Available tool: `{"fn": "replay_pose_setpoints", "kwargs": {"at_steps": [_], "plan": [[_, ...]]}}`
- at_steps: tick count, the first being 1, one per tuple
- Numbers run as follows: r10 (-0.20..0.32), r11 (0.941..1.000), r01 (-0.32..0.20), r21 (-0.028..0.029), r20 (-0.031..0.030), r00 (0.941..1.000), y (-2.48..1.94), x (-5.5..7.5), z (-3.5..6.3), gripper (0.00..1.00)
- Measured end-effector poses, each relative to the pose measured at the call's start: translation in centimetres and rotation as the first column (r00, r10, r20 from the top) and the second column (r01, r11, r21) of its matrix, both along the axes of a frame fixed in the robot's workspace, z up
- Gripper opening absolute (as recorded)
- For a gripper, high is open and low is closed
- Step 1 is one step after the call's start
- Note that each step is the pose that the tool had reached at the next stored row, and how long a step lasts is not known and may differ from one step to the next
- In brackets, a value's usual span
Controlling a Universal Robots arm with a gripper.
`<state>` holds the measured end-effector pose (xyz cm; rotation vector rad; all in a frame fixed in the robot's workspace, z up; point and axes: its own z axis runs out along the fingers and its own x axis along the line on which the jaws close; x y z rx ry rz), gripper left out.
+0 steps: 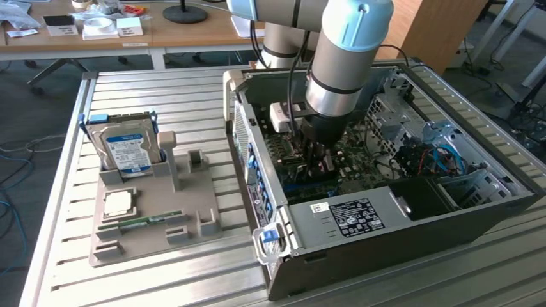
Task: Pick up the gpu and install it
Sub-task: 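Insert the gpu into the slot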
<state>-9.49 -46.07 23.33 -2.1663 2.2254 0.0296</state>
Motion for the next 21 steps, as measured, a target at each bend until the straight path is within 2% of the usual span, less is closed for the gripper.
{"fn": "replay_pose_setpoints", "kwargs": {"at_steps": [18, 20, 21], "plan": [[0.0, 1.0, 0.0, 0.0002, -0.0005, 1.0, 0.01, -0.02, -0.08, 0.27], [-0.001, 1.0, 0.001, 0.0028, 0.0002, 1.0, 0.05, -0.06, -0.17, 0.28], [-0.001, 1.0, 0.001, 0.0016, 0.0003, 1.0, 0.04, -0.05, -0.14, 0.28]]}}
